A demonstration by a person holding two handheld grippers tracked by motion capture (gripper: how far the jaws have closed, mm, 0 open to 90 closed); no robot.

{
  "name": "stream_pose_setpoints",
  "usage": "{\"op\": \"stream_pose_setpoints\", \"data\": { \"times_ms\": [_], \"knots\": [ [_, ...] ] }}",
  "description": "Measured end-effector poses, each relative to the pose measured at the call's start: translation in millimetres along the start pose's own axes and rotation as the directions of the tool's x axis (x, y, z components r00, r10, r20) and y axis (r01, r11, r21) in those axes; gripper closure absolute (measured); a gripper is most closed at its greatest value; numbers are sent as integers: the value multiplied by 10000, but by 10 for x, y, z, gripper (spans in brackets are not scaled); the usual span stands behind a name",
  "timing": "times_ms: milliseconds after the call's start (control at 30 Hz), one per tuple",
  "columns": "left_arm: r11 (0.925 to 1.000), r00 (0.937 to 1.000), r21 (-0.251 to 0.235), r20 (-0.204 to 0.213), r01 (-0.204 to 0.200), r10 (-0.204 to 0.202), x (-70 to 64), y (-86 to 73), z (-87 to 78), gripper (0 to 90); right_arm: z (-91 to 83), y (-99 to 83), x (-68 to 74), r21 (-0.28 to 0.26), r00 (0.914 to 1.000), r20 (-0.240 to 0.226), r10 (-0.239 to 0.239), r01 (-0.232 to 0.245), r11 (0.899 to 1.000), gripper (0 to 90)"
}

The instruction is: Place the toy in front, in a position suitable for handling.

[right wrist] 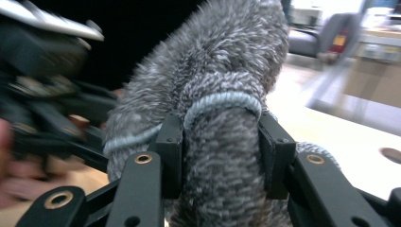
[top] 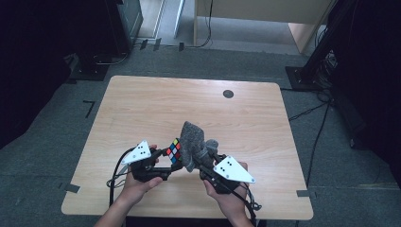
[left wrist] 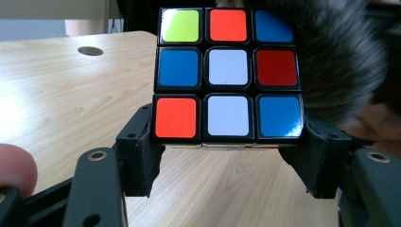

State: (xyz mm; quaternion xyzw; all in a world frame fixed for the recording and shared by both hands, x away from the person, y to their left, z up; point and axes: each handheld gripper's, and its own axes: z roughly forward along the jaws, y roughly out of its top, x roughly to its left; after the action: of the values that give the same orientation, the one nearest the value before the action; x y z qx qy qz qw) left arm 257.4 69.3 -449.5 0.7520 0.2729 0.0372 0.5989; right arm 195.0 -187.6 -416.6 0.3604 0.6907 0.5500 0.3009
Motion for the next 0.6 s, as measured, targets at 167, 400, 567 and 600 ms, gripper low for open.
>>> {"op": "stream_pose_setpoints", "data": {
  "times_ms": [167,400,567,600],
  "knots": [
    [9918,9911,-327,535,1238,-1219,81,29,-35,343,-62,20,-4,-265,9969,708,-346,366,9990,606],
    [9806,9800,-533,744,1885,-1844,142,28,-72,343,19,-37,66,268,9925,912,-817,796,9965,606],
    [9743,9742,-795,990,2107,-2026,177,35,-108,343,-23,-52,-28,-92,9976,689,-73,80,9999,604],
    [9726,9717,-852,1159,2164,-2060,182,33,-113,343,-25,-52,-15,-228,9994,348,-41,49,9997,603]
  ]
}}
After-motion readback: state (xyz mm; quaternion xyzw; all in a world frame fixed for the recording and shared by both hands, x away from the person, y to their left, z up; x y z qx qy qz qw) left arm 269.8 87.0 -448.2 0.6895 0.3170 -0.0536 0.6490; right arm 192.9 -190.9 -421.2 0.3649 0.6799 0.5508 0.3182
